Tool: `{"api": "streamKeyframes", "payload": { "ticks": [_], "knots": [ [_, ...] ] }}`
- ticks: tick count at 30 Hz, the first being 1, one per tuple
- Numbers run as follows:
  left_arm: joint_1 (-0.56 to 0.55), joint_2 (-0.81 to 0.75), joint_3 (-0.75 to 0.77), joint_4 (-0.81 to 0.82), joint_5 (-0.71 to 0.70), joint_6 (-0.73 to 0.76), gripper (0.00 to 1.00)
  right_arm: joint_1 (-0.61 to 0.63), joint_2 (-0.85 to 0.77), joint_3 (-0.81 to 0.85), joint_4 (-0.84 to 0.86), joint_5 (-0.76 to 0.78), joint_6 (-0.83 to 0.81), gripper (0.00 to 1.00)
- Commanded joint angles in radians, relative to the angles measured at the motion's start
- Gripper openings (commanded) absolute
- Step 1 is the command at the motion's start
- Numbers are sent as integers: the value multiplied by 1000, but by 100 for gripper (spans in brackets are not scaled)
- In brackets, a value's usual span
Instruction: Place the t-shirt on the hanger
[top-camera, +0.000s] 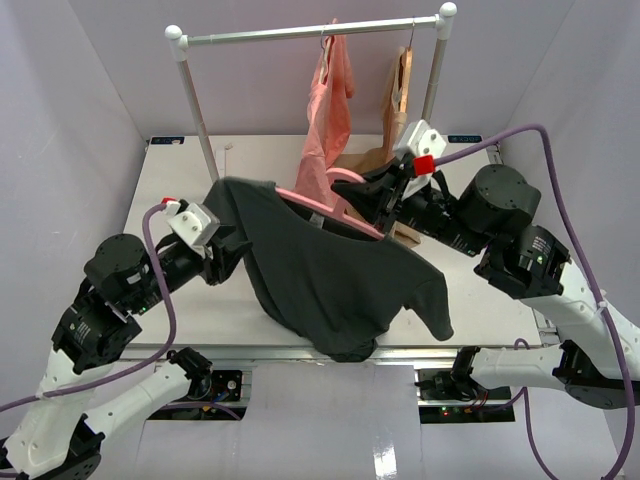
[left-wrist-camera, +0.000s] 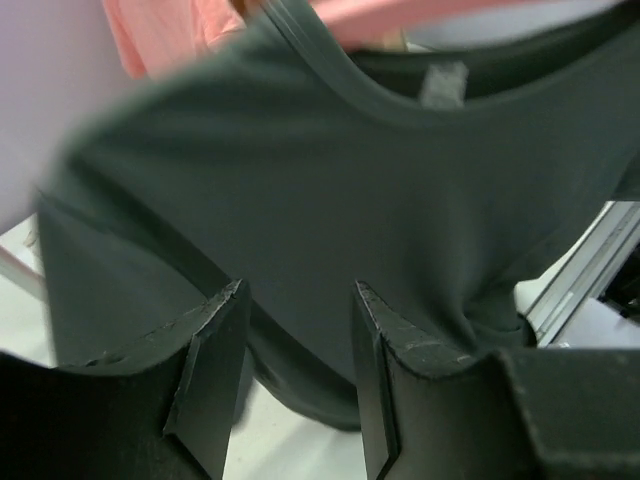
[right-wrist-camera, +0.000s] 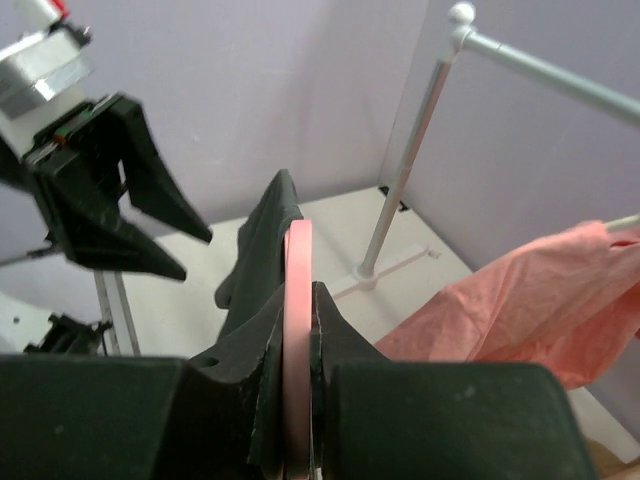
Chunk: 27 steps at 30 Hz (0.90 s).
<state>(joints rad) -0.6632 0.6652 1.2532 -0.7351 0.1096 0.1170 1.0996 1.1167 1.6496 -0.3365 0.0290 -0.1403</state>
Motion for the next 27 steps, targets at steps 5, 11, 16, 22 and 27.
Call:
{"api": "streamKeyframes", "payload": {
  "ticks": [5,11,16,22,27],
  "knots": [
    [-3,-39,29,99,192,12,61,-2,69,83,-11,-24,60,8],
    [-3,28,112,20,73,44,61,0,35,-6,42,-95,56,8],
    [-3,5,73,62,98,70,62,-1,3,-61,116,-96,84,8],
    [-2,55,66,71,231,0,62,0,39,-44,101,-40,90,8],
    [-3,55,-33,129,290,-155,64,-1,127,23,126,154,104,8]
  ]
}}
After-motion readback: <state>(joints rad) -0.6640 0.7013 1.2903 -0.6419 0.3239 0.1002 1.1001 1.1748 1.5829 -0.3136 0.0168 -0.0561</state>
